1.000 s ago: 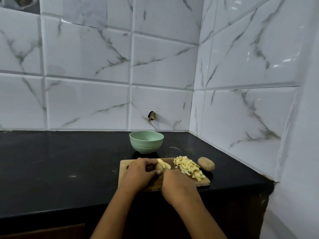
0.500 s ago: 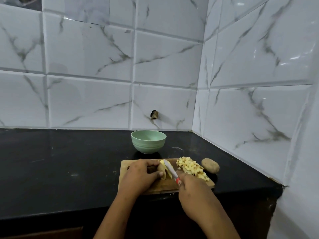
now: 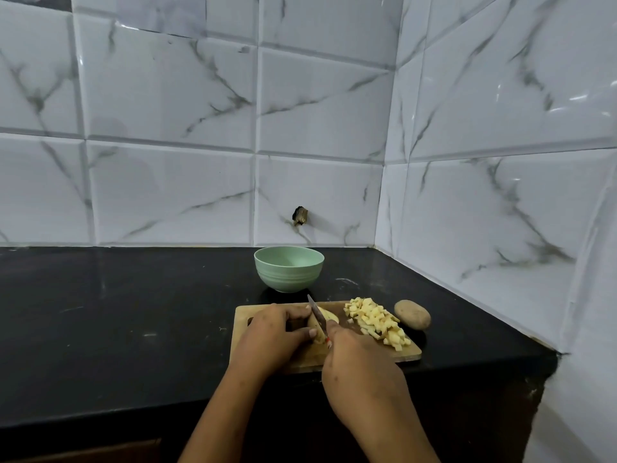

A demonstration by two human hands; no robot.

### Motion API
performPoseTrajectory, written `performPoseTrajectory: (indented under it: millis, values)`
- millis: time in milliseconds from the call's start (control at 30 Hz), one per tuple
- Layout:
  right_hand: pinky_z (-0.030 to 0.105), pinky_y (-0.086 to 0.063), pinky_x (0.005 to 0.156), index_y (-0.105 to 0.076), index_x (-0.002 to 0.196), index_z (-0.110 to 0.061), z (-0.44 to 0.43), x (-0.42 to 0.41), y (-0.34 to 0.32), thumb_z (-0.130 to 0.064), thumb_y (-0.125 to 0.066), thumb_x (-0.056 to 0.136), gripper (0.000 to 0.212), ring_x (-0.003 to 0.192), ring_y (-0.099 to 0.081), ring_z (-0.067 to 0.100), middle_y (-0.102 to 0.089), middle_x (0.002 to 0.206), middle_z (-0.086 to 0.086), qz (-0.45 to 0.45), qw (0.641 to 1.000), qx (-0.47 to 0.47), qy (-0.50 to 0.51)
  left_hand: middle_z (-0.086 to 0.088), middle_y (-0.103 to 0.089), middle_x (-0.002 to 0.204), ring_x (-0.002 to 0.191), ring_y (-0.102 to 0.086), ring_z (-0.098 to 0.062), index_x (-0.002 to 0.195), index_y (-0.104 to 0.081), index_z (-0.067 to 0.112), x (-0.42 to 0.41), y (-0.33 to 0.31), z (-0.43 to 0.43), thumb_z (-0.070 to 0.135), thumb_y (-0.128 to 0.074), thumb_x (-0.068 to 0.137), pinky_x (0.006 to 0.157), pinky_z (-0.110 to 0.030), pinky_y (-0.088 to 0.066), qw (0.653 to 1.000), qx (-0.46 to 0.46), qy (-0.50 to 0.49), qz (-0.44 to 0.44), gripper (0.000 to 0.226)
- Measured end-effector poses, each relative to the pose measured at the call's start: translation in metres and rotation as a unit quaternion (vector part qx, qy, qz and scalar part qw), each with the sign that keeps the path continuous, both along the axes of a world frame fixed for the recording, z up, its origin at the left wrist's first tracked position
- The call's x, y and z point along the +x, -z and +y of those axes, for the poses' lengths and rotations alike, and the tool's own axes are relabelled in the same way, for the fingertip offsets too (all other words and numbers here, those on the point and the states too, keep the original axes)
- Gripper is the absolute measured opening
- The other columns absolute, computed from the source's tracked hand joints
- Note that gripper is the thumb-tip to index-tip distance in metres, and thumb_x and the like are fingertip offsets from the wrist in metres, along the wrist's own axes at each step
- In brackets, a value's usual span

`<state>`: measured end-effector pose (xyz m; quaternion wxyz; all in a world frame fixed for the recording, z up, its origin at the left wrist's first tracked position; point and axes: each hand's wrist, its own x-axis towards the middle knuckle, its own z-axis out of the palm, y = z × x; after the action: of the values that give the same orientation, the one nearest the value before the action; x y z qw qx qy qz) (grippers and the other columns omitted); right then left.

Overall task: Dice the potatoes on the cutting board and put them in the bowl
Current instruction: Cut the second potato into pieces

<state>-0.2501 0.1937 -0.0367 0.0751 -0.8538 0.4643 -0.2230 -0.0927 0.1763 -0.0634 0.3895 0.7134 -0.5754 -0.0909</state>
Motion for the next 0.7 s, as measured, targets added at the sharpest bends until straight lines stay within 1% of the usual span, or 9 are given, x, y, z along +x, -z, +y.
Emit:
performPoseTrajectory:
  millis: [100, 233, 300, 367, 433, 500, 533, 633, 700]
  values:
    - [0.026, -0.041, 0.067, -0.036, 0.142, -0.027, -0.002, 0.001, -0.003, -0.017, -0.033, 0.1, 0.043, 0.098, -0.06, 0.016, -0.061, 0.116, 0.0, 0.015, 1.0, -0.008, -0.011, 0.021, -0.062, 0.113, 0.106, -0.053, -0.001, 0.115, -0.065, 0.036, 0.0, 0.0, 0.0, 0.029, -0.067, 0.086, 0.093, -0.025, -0.043, 1.0, -0.002, -0.001, 0.004, 0.03]
    - [0.027, -0.038, 0.07, -0.038, 0.14, -0.022, -0.007, 0.014, -0.008, -0.015, -0.038, 0.1, 0.042, 0.107, -0.058, 0.019, -0.058, 0.122, 0.002, 0.053, 0.999, -0.002, -0.001, 0.018, -0.066, 0.11, 0.105, -0.056, -0.002, 0.108, -0.068, 0.038, 0.001, 0.003, 0.0, 0.028, -0.07, 0.083, 0.096, -0.032, -0.046, 1.0, -0.017, -0.003, 0.02, 0.027]
    - [0.03, -0.038, 0.073, -0.04, 0.137, -0.017, -0.007, 0.025, -0.008, -0.012, -0.039, 0.099, 0.039, 0.109, -0.058, 0.022, -0.058, 0.122, 0.004, 0.074, 0.997, 0.009, 0.004, 0.019, -0.064, 0.113, 0.104, -0.056, 0.001, 0.112, -0.068, 0.036, -0.001, 0.002, 0.001, 0.025, -0.067, 0.085, 0.097, -0.027, -0.046, 0.999, -0.029, 0.001, 0.029, 0.029]
    - [0.031, -0.041, 0.077, -0.043, 0.136, -0.013, -0.01, 0.034, -0.011, -0.011, -0.042, 0.098, 0.037, 0.112, -0.057, 0.022, -0.056, 0.125, 0.005, 0.095, 0.995, 0.026, 0.002, 0.023, -0.062, 0.109, 0.098, -0.055, 0.005, 0.113, -0.068, 0.034, -0.003, 0.0, 0.003, 0.02, -0.065, 0.087, 0.094, -0.022, -0.045, 0.999, -0.031, 0.008, 0.026, 0.029]
    - [0.032, -0.043, 0.08, -0.043, 0.136, -0.013, -0.013, 0.036, -0.015, -0.012, -0.043, 0.098, 0.037, 0.114, -0.056, 0.022, -0.056, 0.127, 0.005, 0.108, 0.993, 0.042, 0.01, 0.027, -0.063, 0.101, 0.093, -0.057, 0.006, 0.106, -0.069, 0.038, -0.004, -0.002, 0.005, 0.021, -0.064, 0.087, 0.092, -0.024, -0.048, 0.999, -0.032, 0.008, 0.029, 0.027]
    - [0.032, -0.042, 0.077, -0.042, 0.136, -0.015, -0.014, 0.033, -0.014, -0.012, -0.044, 0.098, 0.039, 0.113, -0.056, 0.023, -0.057, 0.126, 0.006, 0.112, 0.992, 0.051, 0.014, 0.031, -0.064, 0.091, 0.093, -0.061, 0.006, 0.094, -0.068, 0.044, -0.006, -0.002, 0.005, 0.024, -0.066, 0.086, 0.091, -0.028, -0.05, 0.999, -0.036, 0.003, 0.04, 0.022]
    - [0.032, -0.041, 0.075, -0.042, 0.137, -0.017, -0.012, 0.03, -0.013, -0.012, -0.043, 0.097, 0.04, 0.113, -0.056, 0.024, -0.057, 0.126, 0.006, 0.116, 0.992, 0.053, 0.013, 0.032, -0.063, 0.09, 0.094, -0.061, 0.006, 0.093, -0.069, 0.044, -0.006, -0.001, 0.006, 0.024, -0.067, 0.085, 0.092, -0.028, -0.05, 0.998, -0.037, -0.001, 0.045, 0.021]
    - [0.033, -0.043, 0.078, -0.031, 0.146, -0.021, -0.002, 0.02, -0.004, -0.01, -0.042, 0.098, 0.051, 0.113, -0.056, 0.024, -0.055, 0.127, 0.007, 0.121, 0.991, 0.061, 0.0, 0.021, -0.067, 0.109, 0.102, -0.059, 0.002, 0.109, -0.069, 0.035, -0.004, 0.0, 0.003, 0.027, -0.07, 0.083, 0.096, -0.028, -0.047, 0.999, -0.021, -0.012, 0.047, 0.027]
    - [0.033, -0.044, 0.08, -0.027, 0.148, -0.022, -0.001, 0.018, -0.003, -0.01, -0.042, 0.097, 0.054, 0.114, -0.056, 0.024, -0.055, 0.128, 0.007, 0.123, 0.99, 0.063, -0.005, 0.017, -0.066, 0.114, 0.105, -0.058, 0.0, 0.114, -0.067, 0.033, -0.002, 0.0, 0.001, 0.029, -0.071, 0.083, 0.097, -0.029, -0.047, 0.999, -0.012, -0.014, 0.043, 0.032]
